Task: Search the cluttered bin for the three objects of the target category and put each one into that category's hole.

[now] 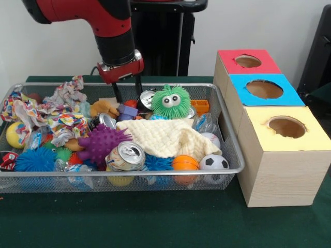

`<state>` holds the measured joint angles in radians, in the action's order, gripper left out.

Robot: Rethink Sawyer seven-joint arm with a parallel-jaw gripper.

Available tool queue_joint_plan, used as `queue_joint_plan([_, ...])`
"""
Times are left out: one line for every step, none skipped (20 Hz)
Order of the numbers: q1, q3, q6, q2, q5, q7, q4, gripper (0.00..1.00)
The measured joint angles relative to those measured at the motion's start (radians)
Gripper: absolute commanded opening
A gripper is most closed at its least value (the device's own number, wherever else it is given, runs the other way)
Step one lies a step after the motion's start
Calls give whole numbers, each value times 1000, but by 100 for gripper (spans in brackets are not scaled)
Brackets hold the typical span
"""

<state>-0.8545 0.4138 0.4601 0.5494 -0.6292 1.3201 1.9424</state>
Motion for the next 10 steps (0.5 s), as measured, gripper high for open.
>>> queue_joint_plan([3,-1,0,4,-12,0,2,100])
queue_joint_plan([7,-2,-1,8,-24,0,4,100])
queue_joint_plan([12,-3,-1,13,-40,0,7,100])
queue_joint_plan([16,-4,0,19,-56,0,9,100])
queue_joint_plan([20,-4,-3,23,-69,0,11,100])
queue_joint_plan([22,-4,-4,25,-75,0,12,100])
queue_joint_plan([26,-4,-8,33,-92,0,12,100])
queue_joint_plan([31,-4,-12,41,-109,0,13,100])
queue_joint_plan([32,-5,-12,44,-114,0,14,100])
queue_joint_plan([32,-4,-12,46,-118,0,14,100])
